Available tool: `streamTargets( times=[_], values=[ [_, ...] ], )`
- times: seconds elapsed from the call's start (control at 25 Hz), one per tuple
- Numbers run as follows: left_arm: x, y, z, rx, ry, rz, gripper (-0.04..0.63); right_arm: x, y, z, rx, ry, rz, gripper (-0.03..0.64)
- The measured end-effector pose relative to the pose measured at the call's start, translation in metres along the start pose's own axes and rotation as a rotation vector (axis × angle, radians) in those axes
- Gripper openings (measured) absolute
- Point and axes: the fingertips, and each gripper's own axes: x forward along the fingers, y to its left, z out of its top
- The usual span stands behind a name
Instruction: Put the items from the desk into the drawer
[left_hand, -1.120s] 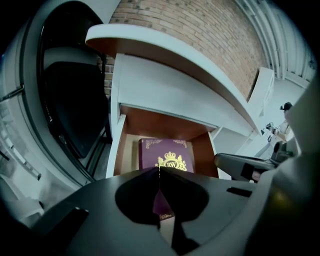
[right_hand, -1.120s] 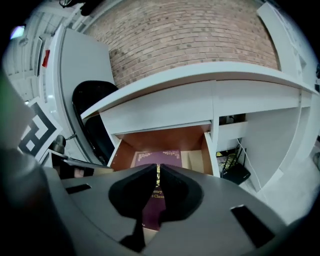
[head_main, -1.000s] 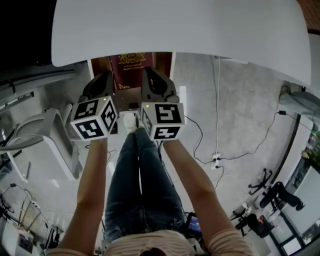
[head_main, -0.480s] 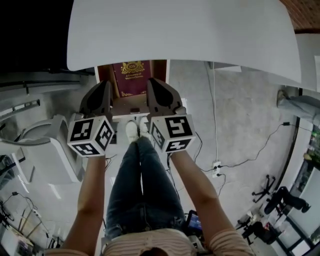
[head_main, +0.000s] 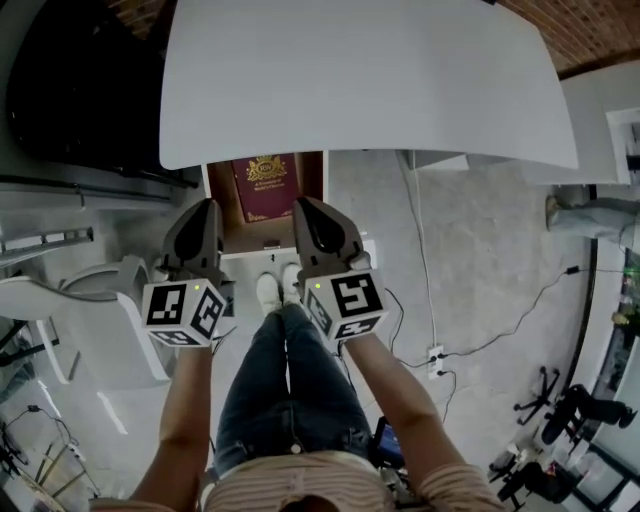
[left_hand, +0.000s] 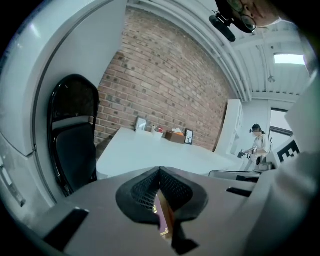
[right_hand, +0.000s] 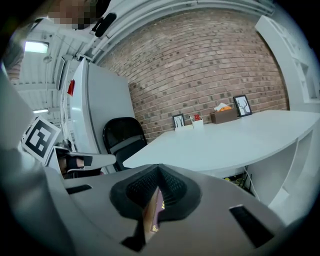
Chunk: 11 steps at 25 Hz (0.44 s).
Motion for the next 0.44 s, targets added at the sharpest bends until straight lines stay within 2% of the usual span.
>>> streamTargets(
  times=[0.2, 0.44],
  values=[
    [-0.025, -0.007, 0.029, 0.077, -0.072, -0.006, 0.009, -0.021, 0.010, 0.026, -0.041, -0.059, 0.013, 0.015],
    [-0.053, -0.018, 0.046, 0.101, -0.091, -0.010, 0.009, -0.049, 0.024, 0.047, -0.023, -0.093, 0.014, 0.015]
  ],
)
